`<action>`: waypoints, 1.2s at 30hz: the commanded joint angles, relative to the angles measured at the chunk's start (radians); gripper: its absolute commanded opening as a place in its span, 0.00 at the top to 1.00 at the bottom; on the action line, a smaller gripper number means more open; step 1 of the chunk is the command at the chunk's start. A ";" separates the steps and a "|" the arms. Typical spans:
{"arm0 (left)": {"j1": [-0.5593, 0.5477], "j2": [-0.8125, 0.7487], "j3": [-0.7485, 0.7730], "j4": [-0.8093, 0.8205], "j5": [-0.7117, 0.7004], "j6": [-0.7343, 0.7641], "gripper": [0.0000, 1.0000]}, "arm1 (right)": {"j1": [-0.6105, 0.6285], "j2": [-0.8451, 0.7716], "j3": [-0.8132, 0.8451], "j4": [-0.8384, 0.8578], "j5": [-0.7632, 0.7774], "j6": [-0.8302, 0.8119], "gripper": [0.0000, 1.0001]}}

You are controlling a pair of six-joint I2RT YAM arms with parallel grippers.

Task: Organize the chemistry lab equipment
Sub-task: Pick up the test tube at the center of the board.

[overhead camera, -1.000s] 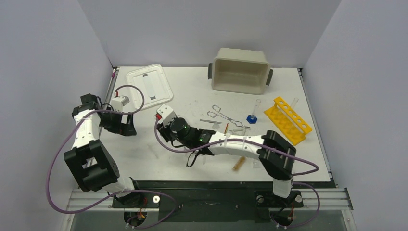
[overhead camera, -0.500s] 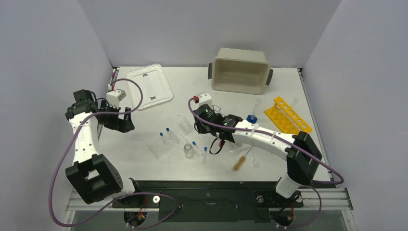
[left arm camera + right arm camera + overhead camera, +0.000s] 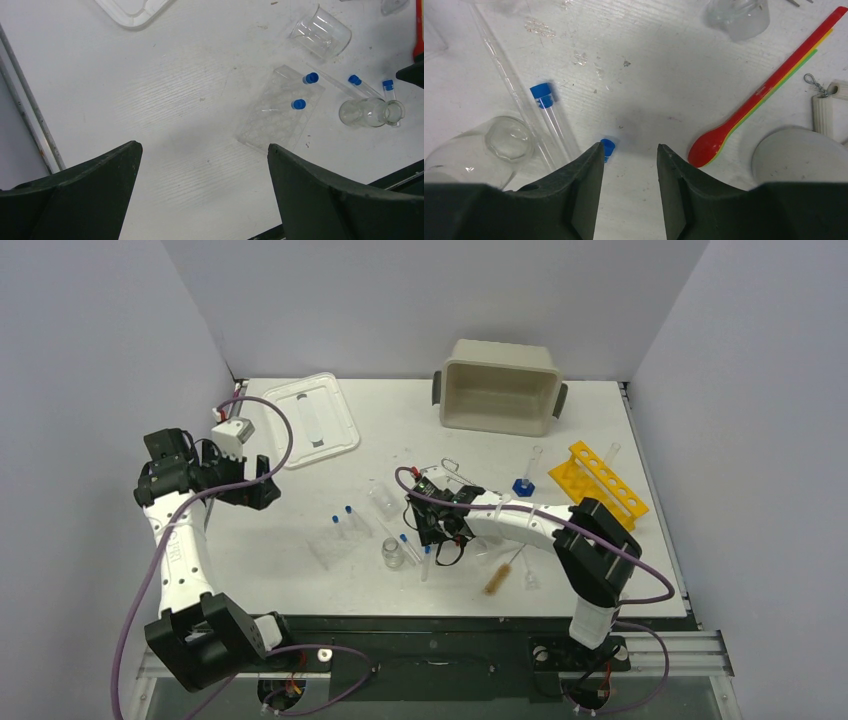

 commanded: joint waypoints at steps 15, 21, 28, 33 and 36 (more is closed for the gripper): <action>0.005 0.031 0.023 0.049 -0.006 -0.040 0.03 | 0.047 0.057 0.009 0.008 0.002 0.024 0.57; 0.004 0.041 0.040 0.019 0.022 -0.017 0.03 | 0.048 0.067 -0.026 0.028 0.011 0.030 0.62; -0.037 0.055 0.052 0.031 0.027 -0.057 0.03 | 0.030 0.061 -0.036 0.032 0.039 0.040 1.00; -0.103 0.041 0.049 0.063 0.001 -0.099 0.03 | 0.003 0.004 -0.036 0.020 0.065 0.037 1.00; -0.134 0.036 0.052 0.086 -0.003 -0.129 0.04 | -0.014 -0.047 -0.020 0.011 0.088 0.027 1.00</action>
